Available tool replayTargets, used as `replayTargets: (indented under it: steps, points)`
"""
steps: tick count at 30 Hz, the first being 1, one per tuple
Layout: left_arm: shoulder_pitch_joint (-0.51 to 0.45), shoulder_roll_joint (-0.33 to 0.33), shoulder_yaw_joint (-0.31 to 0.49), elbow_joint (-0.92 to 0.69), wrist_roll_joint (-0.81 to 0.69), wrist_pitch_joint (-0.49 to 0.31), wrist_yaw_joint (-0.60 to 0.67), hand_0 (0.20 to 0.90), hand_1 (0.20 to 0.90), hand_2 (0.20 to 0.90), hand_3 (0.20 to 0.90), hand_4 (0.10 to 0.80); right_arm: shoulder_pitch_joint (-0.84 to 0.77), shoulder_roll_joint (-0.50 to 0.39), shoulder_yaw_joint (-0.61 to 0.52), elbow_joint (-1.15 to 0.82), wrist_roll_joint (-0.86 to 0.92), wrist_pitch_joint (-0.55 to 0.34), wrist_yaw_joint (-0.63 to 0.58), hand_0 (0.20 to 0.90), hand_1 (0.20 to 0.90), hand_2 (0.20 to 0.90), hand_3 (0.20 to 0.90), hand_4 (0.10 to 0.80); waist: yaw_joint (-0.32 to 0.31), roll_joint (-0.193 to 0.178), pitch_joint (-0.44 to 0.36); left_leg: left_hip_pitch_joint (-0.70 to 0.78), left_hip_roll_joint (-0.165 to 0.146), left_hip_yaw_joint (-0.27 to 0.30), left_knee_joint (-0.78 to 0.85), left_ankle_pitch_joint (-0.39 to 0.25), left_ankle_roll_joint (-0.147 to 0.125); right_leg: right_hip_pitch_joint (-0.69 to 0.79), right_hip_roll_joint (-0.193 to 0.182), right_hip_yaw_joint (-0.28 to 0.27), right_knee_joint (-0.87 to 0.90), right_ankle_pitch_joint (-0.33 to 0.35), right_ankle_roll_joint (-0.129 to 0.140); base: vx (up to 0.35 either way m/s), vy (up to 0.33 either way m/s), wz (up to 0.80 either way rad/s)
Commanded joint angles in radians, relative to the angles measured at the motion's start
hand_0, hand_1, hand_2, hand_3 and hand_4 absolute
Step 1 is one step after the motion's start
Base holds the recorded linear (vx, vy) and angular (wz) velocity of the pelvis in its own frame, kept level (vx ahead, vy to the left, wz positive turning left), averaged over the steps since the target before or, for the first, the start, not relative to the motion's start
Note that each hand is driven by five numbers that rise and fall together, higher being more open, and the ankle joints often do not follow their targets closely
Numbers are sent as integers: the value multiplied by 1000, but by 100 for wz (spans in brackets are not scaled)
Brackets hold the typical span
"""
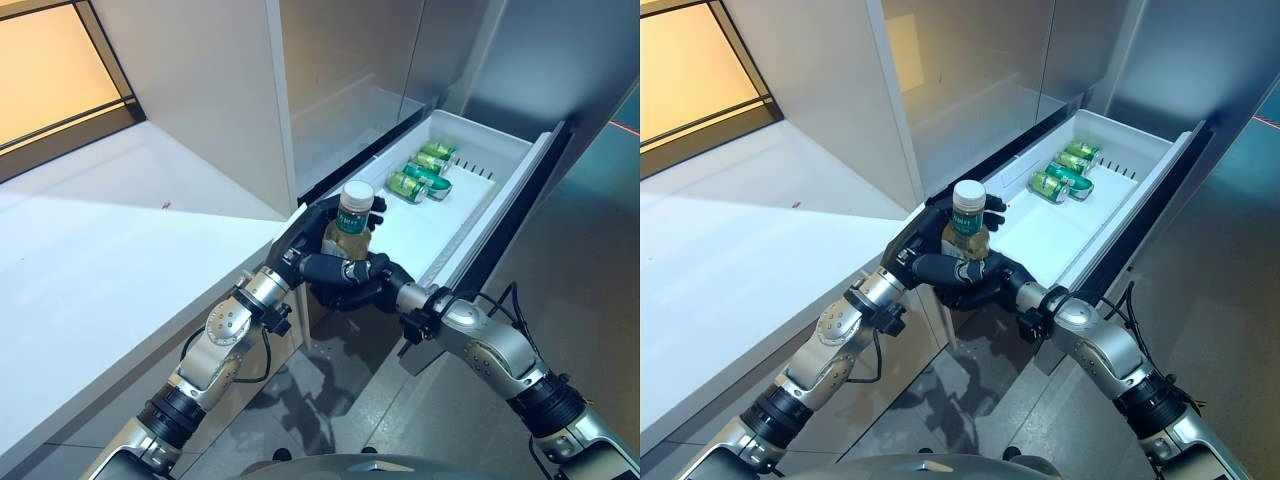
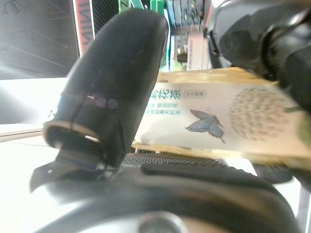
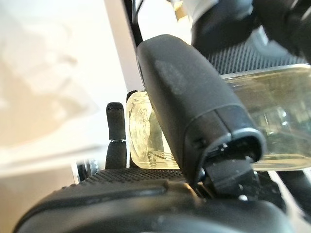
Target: Put drinks into fridge and close the fridge
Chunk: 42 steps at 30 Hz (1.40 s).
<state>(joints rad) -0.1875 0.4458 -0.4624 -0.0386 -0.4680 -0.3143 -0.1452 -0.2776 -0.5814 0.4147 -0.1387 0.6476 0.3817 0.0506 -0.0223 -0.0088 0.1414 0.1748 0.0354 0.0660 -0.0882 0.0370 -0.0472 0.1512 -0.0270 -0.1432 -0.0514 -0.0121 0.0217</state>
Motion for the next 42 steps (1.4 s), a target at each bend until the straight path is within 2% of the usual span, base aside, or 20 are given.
replayTargets:
  steps: [1, 4, 9, 15, 16, 22, 28, 34, 36, 42]
  points:
    - [-56, -3, 53, 22, 51, -139, 46, 900, 900, 900, 900, 800, -278, 7, -257, -35, 52, -166, -110, 300, 300, 300, 200, 100, -3, -24, -64, -37, -88, -28, 55, -113, 78, -42, 36, 35, 70, -60, 21, -1, -25, 11]
    - [-36, 8, 72, 26, 62, -129, 56, 900, 900, 900, 900, 800, -304, -32, -296, -17, 27, -168, -148, 300, 300, 300, 200, 100, 6, -28, -62, -40, -89, -36, 60, -115, 77, -40, 35, 27, 73, -64, 17, 0, -14, 3]
    - [36, 31, 100, 32, 36, -93, -15, 900, 900, 900, 900, 800, -340, -130, -366, 41, -79, -199, -199, 300, 300, 300, 200, 100, 23, -33, -59, -48, -91, -49, 70, -116, 74, -40, 34, 13, 80, -69, 14, 5, -15, 9]
    - [106, 60, 74, 55, -45, -17, -150, 900, 900, 900, 900, 800, -391, -244, -389, 164, -102, -206, -210, 300, 300, 300, 200, 100, 39, -36, -55, -53, -91, -57, 77, -118, 72, -38, 31, -2, 86, -76, 13, 12, -5, 12]
    - [135, 69, 56, 65, -73, 18, -187, 900, 900, 900, 900, 800, -406, -275, -389, 211, -95, -198, -203, 300, 300, 300, 200, 100, 47, -35, -52, -48, -90, -60, 79, -125, 70, -33, 30, -9, 89, -85, 14, 43, -2, 14]
    - [203, 92, -13, 122, -112, 144, -267, 900, 900, 900, 900, 800, -483, -339, -326, 418, -82, -219, -154, 300, 300, 300, 200, 100, 75, -32, -33, -58, -90, -72, 94, -122, 66, -29, 21, -36, 96, -90, 13, 32, -2, 7]
    - [223, 107, -69, 247, -73, 189, -266, 900, 900, 900, 900, 800, -600, -371, -228, 652, -134, -238, -125, 300, 300, 300, 200, 100, 115, -34, -3, -103, -93, -88, 127, -120, 61, -50, 12, -58, 105, -89, 11, 24, -21, 11]
    - [178, 112, -64, 455, 3, 151, -210, 900, 900, 900, 900, 800, -724, -390, -105, 863, -232, -138, -94, 300, 300, 300, 200, 100, 149, -42, 75, -192, -88, -93, 158, -107, 61, -122, 10, -66, 117, -73, 9, -97, -76, 19]
    - [167, 105, -42, 522, 29, 139, -173, 900, 900, 900, 900, 800, -743, -393, -71, 937, -291, -101, -48, 300, 300, 300, 200, 100, 157, -44, 105, -215, -86, -96, 164, -100, 63, -144, 12, -67, 125, -68, 6, -38, -71, 14]
    - [157, 106, 30, 590, 48, 156, -106, 900, 900, 900, 900, 800, -705, -415, -56, 1050, -459, -2, 76, 300, 300, 300, 200, 100, 170, -43, 168, -254, -82, -100, 181, -90, 68, -183, 10, -77, 151, -62, 0, 1, -53, 9]
